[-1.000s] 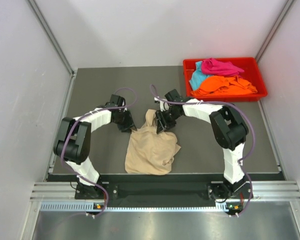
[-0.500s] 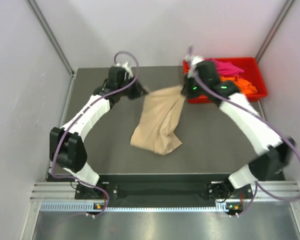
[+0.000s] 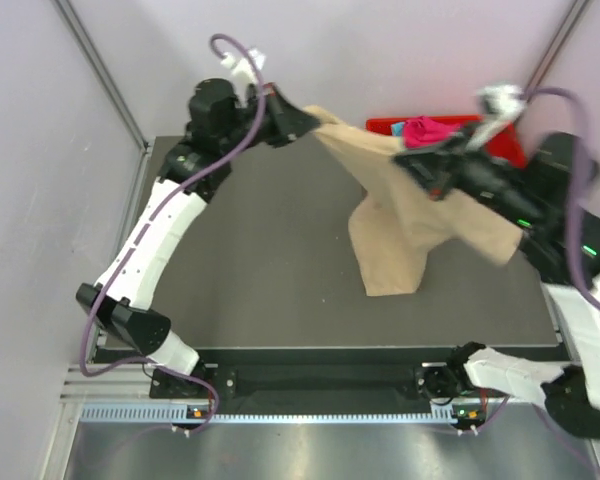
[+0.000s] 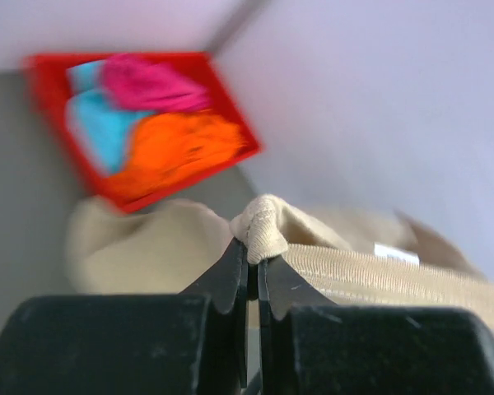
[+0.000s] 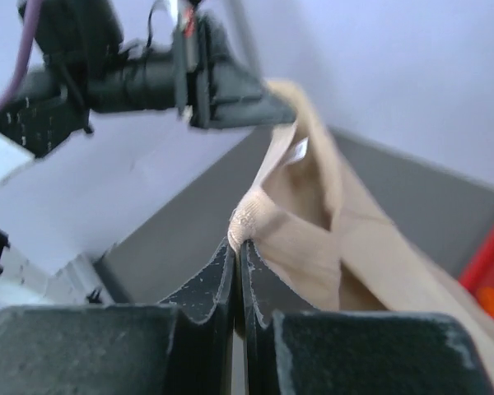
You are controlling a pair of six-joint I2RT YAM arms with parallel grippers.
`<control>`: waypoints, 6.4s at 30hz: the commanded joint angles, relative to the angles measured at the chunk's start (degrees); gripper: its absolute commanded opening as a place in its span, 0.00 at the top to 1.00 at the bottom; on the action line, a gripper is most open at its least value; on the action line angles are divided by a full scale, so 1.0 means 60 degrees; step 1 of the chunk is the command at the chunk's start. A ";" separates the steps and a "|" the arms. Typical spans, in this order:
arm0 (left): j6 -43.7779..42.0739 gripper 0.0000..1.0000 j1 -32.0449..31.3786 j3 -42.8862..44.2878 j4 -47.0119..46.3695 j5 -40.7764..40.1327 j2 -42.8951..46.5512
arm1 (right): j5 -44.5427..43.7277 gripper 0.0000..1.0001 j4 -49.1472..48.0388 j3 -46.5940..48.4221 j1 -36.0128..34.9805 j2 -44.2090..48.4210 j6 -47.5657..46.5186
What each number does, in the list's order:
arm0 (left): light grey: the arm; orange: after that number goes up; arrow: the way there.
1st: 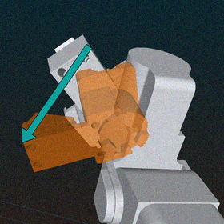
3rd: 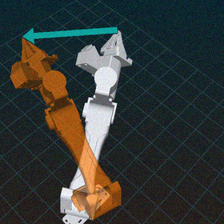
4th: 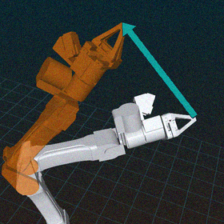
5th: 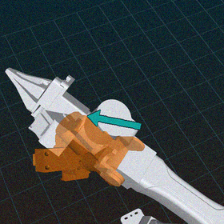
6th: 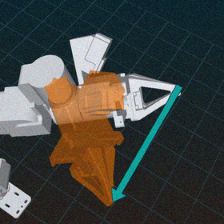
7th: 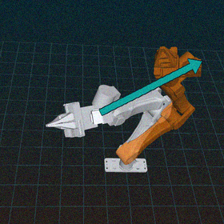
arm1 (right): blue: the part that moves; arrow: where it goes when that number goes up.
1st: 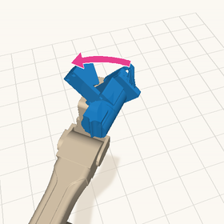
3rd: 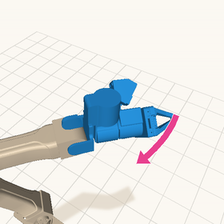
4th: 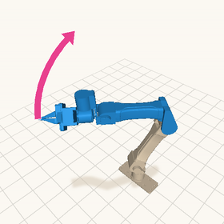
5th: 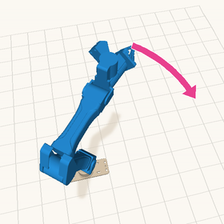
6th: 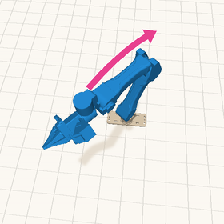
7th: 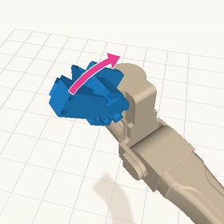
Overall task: Fold and stack the t-shirts
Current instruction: Flatten the tshirt out
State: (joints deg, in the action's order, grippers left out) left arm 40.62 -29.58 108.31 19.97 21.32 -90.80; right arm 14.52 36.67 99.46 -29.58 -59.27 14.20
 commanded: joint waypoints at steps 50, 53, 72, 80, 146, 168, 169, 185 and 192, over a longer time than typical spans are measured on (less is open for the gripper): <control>-0.0207 0.26 0.1663 -0.5426 0.1214 -0.2954 -0.3612 | 0.0919 0.15 -0.1629 -0.6939 0.1958 -0.5546 0.1428; -0.0091 0.74 0.2116 -0.4957 0.1374 -0.2821 -0.4170 | 0.0715 0.23 -0.1614 -0.6807 0.1651 -0.5824 0.1530; -0.1307 0.40 0.4828 -0.3357 0.3529 -0.4330 -0.2886 | 0.2070 0.93 -0.1377 -0.4607 -0.2012 -0.6179 0.1430; -0.0414 0.40 0.4476 -0.7106 0.3748 -0.4535 0.0731 | 0.3848 0.19 -0.1704 -0.6254 -0.1013 -0.5098 0.0434; 0.0876 0.60 0.4491 -1.0274 0.2722 -0.1796 0.2039 | -0.3958 0.55 0.0173 -0.2016 -0.1822 -0.8784 0.5543; 0.0481 0.61 0.4491 -1.0054 0.2766 -0.1854 0.1687 | -0.3665 0.89 0.0671 -0.1635 -0.1632 -0.9429 0.7507; 0.0481 0.61 0.4491 -1.0068 0.2766 -0.1854 0.1672 | -0.3695 0.91 0.0671 -0.1693 -0.1632 -0.9386 0.7507; 0.0671 0.58 0.4491 -1.0317 0.2737 -0.1869 0.1848 | -0.3739 0.85 -0.0237 -0.2909 -0.1500 -0.8609 0.7214; 0.0759 0.58 0.4491 -1.0479 0.2751 -0.1898 0.2053 | -0.3681 0.81 -0.0397 -0.3070 -0.1398 -0.8565 0.7039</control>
State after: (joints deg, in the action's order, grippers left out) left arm 44.82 -2.68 45.91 36.86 10.26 -80.71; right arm -7.38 35.94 82.04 -38.74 -114.06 57.71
